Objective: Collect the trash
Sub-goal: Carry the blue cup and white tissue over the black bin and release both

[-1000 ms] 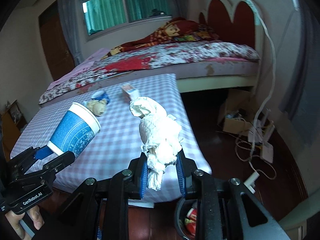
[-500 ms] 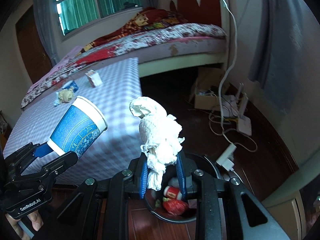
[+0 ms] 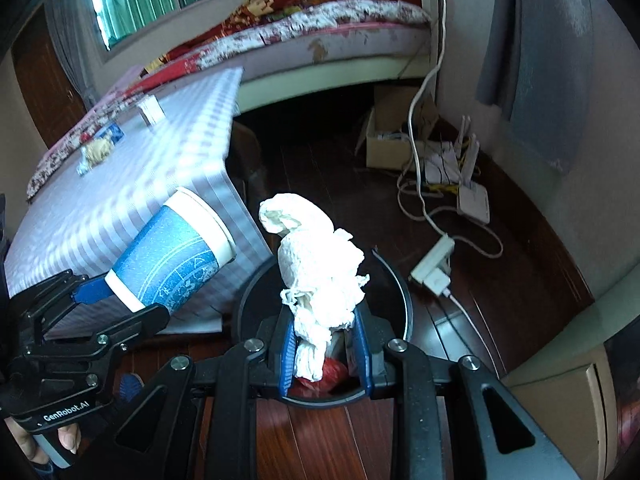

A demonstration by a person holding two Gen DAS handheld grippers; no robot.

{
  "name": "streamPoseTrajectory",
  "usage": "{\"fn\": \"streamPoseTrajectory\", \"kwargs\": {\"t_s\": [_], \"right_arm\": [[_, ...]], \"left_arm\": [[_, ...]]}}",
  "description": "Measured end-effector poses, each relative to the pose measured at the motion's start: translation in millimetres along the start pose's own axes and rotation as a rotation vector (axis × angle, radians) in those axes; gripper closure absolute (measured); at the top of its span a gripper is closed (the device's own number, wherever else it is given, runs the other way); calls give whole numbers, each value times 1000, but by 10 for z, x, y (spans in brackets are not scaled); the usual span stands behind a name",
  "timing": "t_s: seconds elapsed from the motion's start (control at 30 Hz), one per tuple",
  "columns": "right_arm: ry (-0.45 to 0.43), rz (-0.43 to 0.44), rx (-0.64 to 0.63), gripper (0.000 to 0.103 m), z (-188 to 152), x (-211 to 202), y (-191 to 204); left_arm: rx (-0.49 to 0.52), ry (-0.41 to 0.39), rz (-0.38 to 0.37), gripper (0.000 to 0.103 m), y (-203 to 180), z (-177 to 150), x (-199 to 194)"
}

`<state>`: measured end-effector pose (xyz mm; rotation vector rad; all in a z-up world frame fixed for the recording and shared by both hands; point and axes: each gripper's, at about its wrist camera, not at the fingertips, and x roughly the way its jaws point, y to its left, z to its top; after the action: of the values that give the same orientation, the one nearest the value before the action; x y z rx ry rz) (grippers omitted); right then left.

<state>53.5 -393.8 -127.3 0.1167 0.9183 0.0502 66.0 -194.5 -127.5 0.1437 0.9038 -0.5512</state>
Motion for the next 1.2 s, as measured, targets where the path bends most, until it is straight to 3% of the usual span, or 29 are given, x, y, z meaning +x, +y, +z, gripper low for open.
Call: {"fn": "streamPoseTrajectory", "kwargs": {"t_s": [0.43,0.47,0.5,0.57,0.6,0.7,0.8,1.2], "right_arm": [[184,10,-29,76,-214,696,-91],[193,12,-30,76,-213,732,-88],[204,17,-32,75,-219,772,-89],[240,0,-43,52,-243,893,-122],[250,-35,-37,32,-257,939,-151],[274,-64,8,27,-305,991,-279],[262,-92,4,1,-292,971,-299],[203,-130,3,1,-242,742,-257]], "left_arm": [[-25,135,-45,46,106,-106,554],[-32,144,-56,44,110,-112,593],[-37,155,-49,30,114,-121,623],[-70,152,-4,6,170,-164,630],[-84,143,19,2,210,-193,603],[-102,148,75,1,283,-243,598],[-101,141,110,1,318,-263,589],[-83,84,131,1,311,-159,340]]}}
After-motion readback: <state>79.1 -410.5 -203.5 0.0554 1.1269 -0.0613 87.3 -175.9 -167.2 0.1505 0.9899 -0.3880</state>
